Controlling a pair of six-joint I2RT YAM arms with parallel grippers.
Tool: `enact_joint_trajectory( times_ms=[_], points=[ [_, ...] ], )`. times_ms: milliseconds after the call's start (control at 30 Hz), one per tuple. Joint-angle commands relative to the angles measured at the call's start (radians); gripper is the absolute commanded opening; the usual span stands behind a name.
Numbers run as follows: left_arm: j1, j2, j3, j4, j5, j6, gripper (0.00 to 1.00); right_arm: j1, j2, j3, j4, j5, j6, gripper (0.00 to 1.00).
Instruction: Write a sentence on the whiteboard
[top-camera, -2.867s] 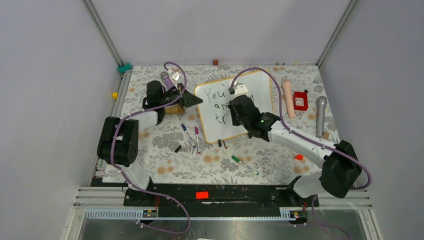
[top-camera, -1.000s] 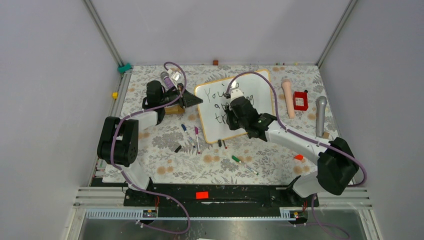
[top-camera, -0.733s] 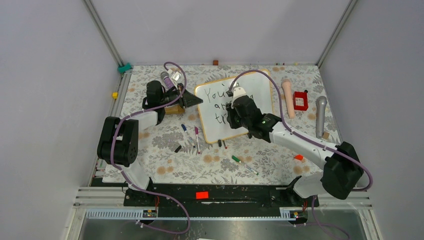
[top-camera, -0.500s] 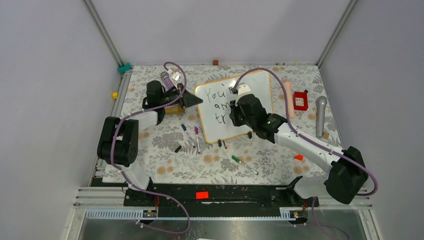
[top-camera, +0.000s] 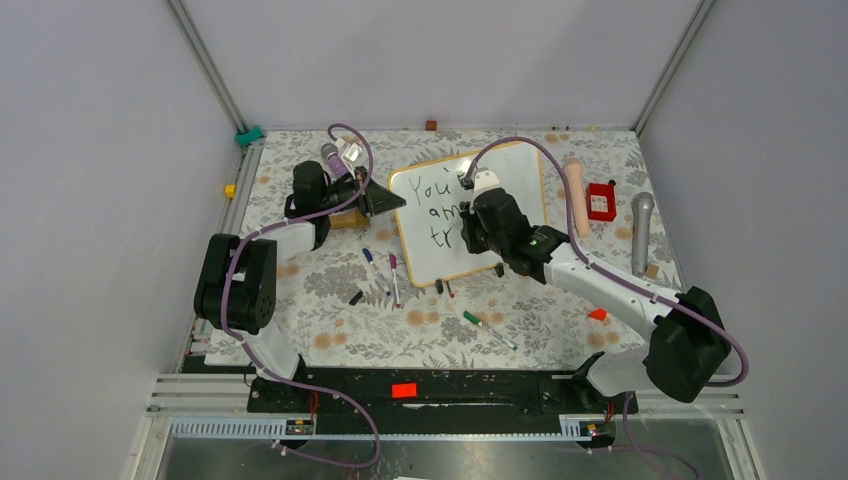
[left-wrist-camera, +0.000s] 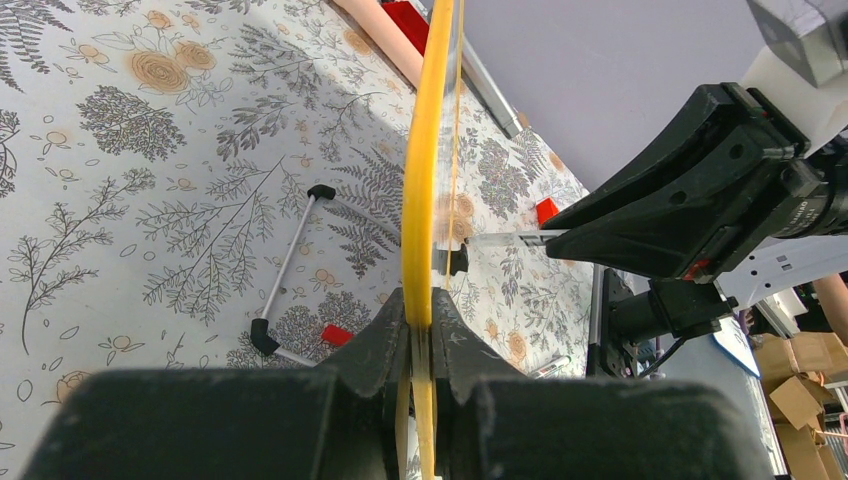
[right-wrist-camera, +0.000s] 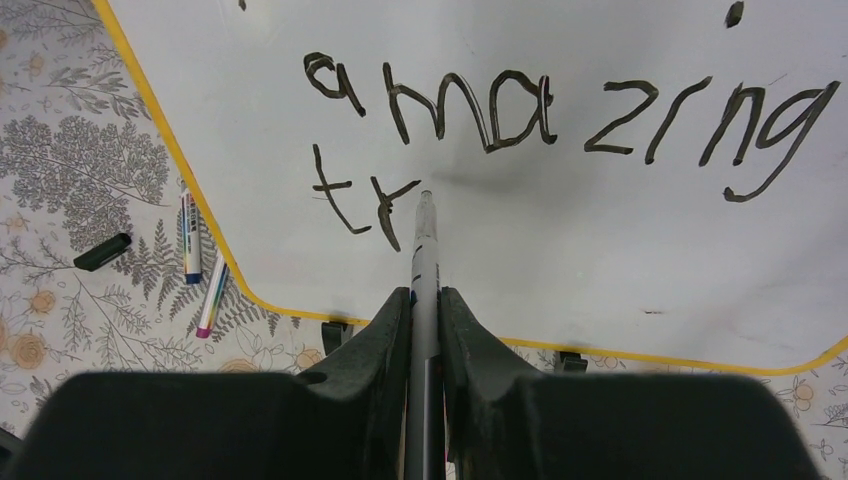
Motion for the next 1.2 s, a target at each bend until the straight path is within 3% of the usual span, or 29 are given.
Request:
enact_joint_trajectory(
  times_ms=[0,1167],
  points=[
    [0.001,-0.045,-0.003,0.031,0.016,0.075,0.0,-0.006,0.015,0.009,0.009,0.027,-0.011,0.0],
    [0.001,-0.041,0.005,0.023,0.018,0.078,0.0,-0.014,0.041,-0.035,-0.008,0.117,0.036,0.0]
  ],
)
